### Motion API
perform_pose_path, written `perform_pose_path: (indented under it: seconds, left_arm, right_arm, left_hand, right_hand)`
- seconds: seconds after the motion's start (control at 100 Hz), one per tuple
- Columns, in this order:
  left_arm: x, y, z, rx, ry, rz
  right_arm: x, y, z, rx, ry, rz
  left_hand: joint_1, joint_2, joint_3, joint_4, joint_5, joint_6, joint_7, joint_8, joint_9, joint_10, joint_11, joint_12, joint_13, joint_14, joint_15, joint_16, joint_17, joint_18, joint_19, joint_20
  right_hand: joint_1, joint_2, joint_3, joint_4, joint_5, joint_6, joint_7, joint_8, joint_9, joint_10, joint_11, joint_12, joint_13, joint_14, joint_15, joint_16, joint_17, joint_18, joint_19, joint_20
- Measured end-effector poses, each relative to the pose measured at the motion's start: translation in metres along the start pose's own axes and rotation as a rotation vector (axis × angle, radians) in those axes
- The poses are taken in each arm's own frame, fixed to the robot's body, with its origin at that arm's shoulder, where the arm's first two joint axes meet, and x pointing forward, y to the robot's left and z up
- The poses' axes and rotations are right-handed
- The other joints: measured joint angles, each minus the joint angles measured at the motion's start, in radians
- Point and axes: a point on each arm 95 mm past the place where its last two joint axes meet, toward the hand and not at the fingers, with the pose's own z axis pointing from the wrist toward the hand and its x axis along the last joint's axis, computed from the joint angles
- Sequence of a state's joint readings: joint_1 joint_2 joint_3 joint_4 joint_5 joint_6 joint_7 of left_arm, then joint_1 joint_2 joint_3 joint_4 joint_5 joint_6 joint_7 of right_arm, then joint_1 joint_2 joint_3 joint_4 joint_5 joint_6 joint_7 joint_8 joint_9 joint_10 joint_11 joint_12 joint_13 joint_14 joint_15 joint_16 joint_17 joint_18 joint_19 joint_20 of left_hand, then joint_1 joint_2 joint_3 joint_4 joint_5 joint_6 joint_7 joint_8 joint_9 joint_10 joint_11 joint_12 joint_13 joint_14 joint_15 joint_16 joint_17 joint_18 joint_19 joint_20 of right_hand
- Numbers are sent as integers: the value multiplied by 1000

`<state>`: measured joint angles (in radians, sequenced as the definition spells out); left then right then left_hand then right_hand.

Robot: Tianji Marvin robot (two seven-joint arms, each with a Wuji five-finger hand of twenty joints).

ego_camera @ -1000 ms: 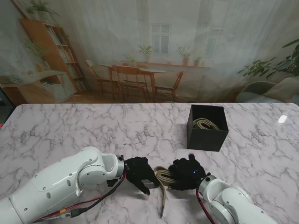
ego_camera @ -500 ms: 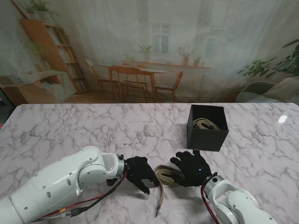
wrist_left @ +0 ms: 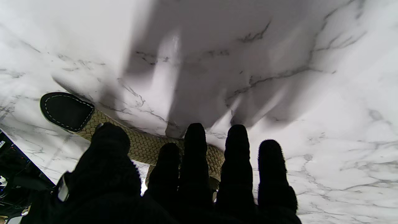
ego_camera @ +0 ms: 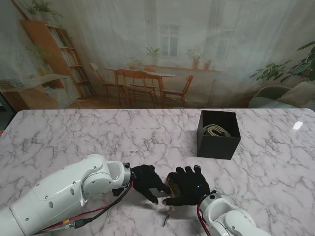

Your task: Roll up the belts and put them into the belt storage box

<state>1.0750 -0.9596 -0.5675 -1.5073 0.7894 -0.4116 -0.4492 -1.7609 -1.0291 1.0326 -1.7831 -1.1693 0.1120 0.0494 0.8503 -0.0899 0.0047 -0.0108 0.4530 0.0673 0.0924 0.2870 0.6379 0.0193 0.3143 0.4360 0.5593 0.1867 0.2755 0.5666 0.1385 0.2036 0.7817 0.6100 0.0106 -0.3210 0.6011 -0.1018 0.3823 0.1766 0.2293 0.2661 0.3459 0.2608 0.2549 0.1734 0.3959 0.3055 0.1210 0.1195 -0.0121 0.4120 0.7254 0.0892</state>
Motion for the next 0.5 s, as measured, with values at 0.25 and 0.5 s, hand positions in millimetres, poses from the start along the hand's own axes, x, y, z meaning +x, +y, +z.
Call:
perform_pose_path:
  seconds: [0.25,0.5]
  left_arm:
    - [1,0,0,0,-1,-13]
    - [1,0,-1,-4,-5,-14]
  right_arm:
    - [11,-5,4,27,-106,-69]
    - [12,-6,8,59,-154,-98]
  left_hand:
    - [0,6,0,0,-11,2,-9,-25,8,7,-8,0,6,12,0,4,2,0,1,0]
    - [0,6,0,0,-11,3,-9,-37,9,6,-43,-4,7,9,1,6,2,0,12,0]
  right_hand:
    - [104,-90,23,-6,-75,26,-87,-2,-76,39,-90,-41,-59,13,-51,-34,-13,11,-79,-33]
    - [354,-134,25,50,-85,26,-123,25,-90,39,-111,-52,-70,26,-74,-40,-10,24,-109,-53]
